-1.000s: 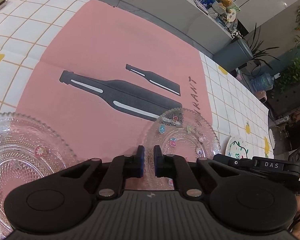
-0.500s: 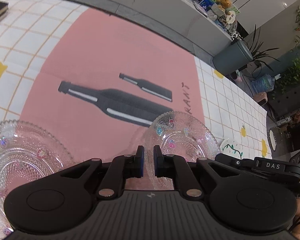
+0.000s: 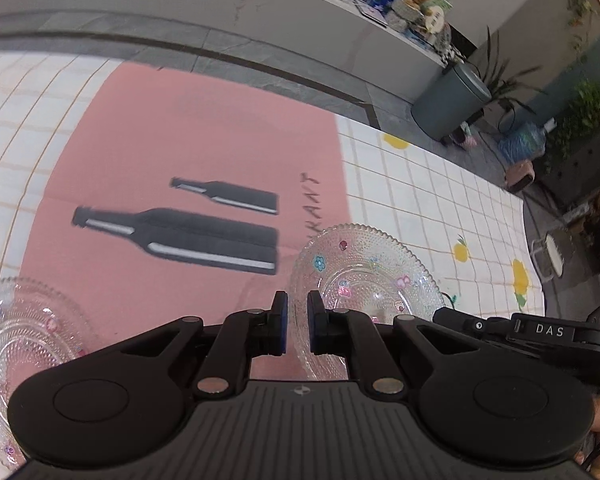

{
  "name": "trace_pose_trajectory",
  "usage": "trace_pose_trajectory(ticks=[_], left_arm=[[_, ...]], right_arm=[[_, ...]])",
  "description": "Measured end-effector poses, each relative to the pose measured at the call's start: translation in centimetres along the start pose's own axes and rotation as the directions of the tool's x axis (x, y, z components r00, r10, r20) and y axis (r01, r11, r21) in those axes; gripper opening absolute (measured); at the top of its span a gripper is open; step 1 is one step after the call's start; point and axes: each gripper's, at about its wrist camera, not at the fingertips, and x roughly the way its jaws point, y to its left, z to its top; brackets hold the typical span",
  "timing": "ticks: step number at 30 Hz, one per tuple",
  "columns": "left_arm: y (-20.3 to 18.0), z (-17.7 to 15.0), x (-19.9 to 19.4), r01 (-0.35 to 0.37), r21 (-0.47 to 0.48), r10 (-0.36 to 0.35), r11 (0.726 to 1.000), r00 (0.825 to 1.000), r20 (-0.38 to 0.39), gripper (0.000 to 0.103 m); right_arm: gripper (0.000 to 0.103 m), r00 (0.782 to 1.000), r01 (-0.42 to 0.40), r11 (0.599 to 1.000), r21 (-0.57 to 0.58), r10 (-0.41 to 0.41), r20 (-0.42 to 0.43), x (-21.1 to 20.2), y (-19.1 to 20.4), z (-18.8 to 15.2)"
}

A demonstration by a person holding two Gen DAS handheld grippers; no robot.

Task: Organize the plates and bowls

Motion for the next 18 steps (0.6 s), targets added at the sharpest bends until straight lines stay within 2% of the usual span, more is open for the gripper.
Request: trace_pose_trajectory(ticks=[10, 18], left_arm=[[-5.2, 0.3, 2.1, 0.005, 0.035, -0.003, 0.999, 1.000, -0.031, 0.010], [-7.6, -0.9, 5.4, 0.007, 0.048, -0.003, 0.999, 0.997, -0.084, 0.011]], right_arm=[[0.004, 0.998, -0.007, 0.998, 0.060, 0.003, 0.067, -4.2, -3.8, 1.2], [0.004, 0.998, 0.030, 0.995, 0.099, -0.035, 0.051, -5.1, -7.8, 1.7]])
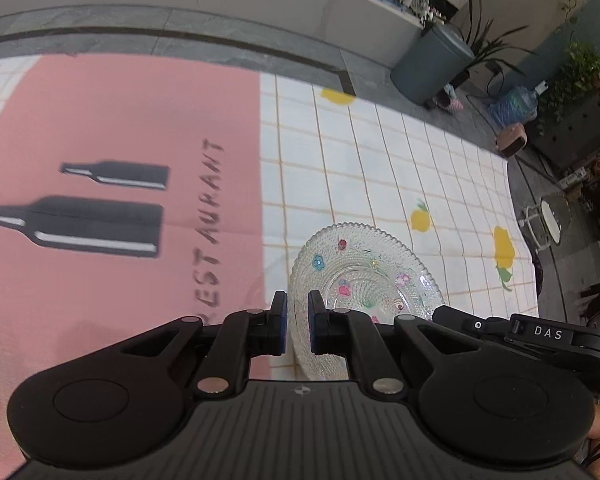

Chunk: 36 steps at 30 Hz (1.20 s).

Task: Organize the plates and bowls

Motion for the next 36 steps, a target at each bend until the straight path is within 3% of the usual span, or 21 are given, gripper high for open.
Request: trace_pose_trajectory(ticks=[12, 36], left_arm=[[-1.5, -0.7, 3.2, -0.054, 0.012, 0.055, 0.998, 0.997, -0.060, 0.012], [-2.2, -1.0, 4.1, -0.110, 0.063, 0.114, 0.992, 0.991, -0.071, 0.014]], right_arm=[[0.005, 0.997, 0.076, 0.997, 0.010, -0.076, -0.013, 0.9, -1.9, 0.5], [0.005, 0.994, 0.113, 0.993, -0.036, -0.113, 0.001, 1.1, -1.0, 0.6]])
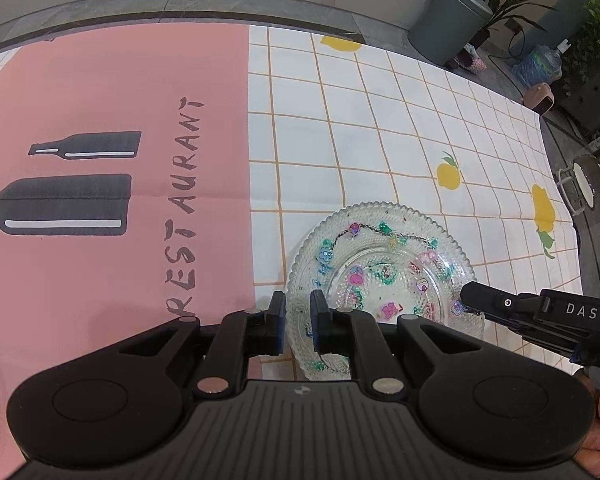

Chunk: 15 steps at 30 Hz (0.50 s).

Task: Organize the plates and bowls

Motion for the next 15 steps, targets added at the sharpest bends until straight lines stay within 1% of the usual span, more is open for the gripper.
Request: trace_pose_trajectory(ticks=[4, 9, 13, 15], left_arm=[[-0.5, 0.0, 0.0, -0.018, 0.036, 0.018, 0.999, 1.000, -0.002, 0.013], [-0.7, -0.1, 0.1, -0.033, 0.052, 0.033, 0.998, 0.999, -0.002, 0.013], [-1.0, -0.2, 0.2, -0.037, 0.069, 0.037, 0.997, 0.999, 0.005, 0.013], [-1.1, -0.3, 0.2, -0.043, 0.074, 0.043, 0.996, 0.999, 0.008, 0.013]], right_arm=[[0.006, 0.999, 0.030, 0.999, -0.045, -0.030, 0.011, 0.0, 0.7, -0.1], [0.006, 0.999, 0.047, 0.996, -0.073, -0.046, 0.014, 0.0, 1.0, 0.0], [0.009, 0.994, 0.107, 0.983, -0.149, -0.103, 0.036, 0.0, 2.2, -0.3], [0.010, 0.993, 0.119, 0.979, -0.166, -0.114, 0.040, 0.1, 2.5, -0.3]])
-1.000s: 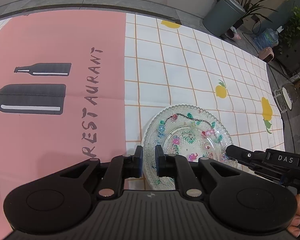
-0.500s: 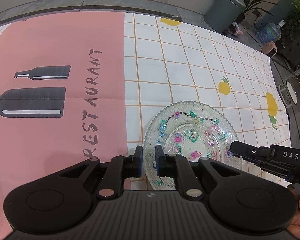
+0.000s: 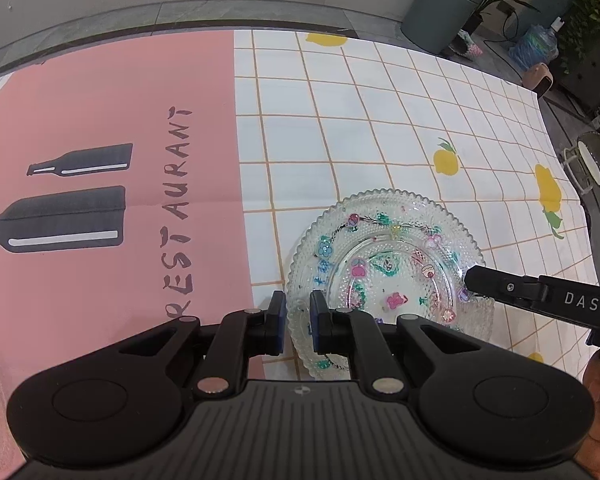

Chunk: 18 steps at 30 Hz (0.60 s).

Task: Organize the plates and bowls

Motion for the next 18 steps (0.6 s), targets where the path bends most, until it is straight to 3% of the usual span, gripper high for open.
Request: trace_pose_trajectory(ticks=[9, 18], left_arm=[[-0.7, 0.0, 0.0, -0.016, 0.026, 0.016, 1.000, 1.000, 0.003, 0.017], [0.0, 0.1, 0.1, 0.004, -0.020, -0.004, 1.000, 1.000, 0.002, 0.018]], right_arm=[[0.011, 0.997, 0.075, 0.993, -0.095, -0.073, 0.026, 0.1, 1.2, -0.1], [0.013, 0.997, 0.078, 0.991, -0.107, -0.074, 0.037, -0.2, 1.1, -0.1]])
